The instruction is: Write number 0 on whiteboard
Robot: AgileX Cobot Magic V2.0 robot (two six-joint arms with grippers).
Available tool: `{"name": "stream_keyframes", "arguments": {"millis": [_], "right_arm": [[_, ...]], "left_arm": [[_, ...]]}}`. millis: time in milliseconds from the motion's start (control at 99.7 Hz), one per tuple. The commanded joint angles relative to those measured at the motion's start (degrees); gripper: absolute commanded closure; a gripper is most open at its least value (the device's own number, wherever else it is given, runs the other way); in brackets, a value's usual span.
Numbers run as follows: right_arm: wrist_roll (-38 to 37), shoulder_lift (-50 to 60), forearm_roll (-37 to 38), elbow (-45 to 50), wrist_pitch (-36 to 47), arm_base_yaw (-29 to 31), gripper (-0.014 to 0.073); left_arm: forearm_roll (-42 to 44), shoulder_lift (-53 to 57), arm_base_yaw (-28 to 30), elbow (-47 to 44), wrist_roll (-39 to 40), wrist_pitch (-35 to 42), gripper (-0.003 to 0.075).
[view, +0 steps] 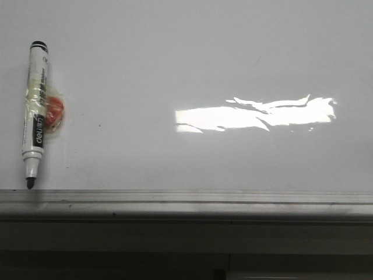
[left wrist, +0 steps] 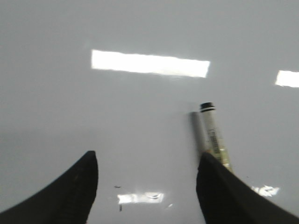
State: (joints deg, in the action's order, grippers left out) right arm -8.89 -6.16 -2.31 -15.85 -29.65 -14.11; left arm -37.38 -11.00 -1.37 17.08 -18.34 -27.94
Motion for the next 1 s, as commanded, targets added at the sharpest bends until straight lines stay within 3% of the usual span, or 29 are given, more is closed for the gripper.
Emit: {"name": "stream_keyframes", "arguments": {"millis": [0,231,381,722,993], "right_arm": [[0.03,-1.32,0.72,-1.61,4.87,-0.03,0.0662],[0.03,-1.32,0.72,-1.61,4.87,-0.03,0.0662],[0.03,-1.32,0.72,-1.61,4.87,-0.03,0.0662],[0.03,-1.32,0.72,-1.61,4.87,-0.03,0.0662],[0.03,-1.32,0.72,-1.61,4.87,-0.03,0.0662]], "left_arm": [[12.46,-1.09,-2.61,2.52,14.58,4.25,0.03],[21.99,-1.09,-12.41,2.15,16.68,10.01,0.03],[33.96,-1.09,-19.38,-1.83,29.4,20.25,0.03],[33.0,-1.47,-31.8,-3.38,29.71,18.46,0.03],[32.1,-9.09,-37.76,-7.57,29.71,27.4,0.0301]]}}
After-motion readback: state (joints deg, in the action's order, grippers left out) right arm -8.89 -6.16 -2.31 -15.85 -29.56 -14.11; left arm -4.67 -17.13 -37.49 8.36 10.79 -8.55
